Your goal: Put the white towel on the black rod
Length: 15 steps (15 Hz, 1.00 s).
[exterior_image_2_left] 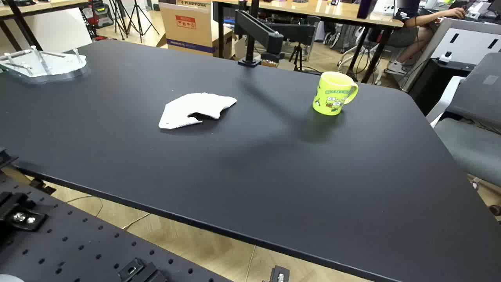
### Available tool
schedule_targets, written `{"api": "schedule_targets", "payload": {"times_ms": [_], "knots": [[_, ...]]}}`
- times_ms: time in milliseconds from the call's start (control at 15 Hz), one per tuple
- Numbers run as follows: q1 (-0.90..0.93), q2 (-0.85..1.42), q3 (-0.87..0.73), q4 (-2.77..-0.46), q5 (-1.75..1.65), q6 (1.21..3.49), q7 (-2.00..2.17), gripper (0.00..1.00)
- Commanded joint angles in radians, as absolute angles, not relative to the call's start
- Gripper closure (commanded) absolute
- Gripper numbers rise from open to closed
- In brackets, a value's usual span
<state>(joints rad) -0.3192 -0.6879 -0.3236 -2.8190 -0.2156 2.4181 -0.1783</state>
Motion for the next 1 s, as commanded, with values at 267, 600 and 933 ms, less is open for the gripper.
{"api": "schedule_targets", "payload": {"times_ms": [267, 600, 933], "knots": [[-0.331, -0.681, -0.31, -2.818, -0.203, 2.415, -0.187, 0.0], [-0.331, -0.679, -0.31, -2.818, -0.203, 2.415, -0.188, 0.0], [-0.34, -0.628, -0.245, -2.815, -0.233, 2.467, -0.118, 0.0]]}}
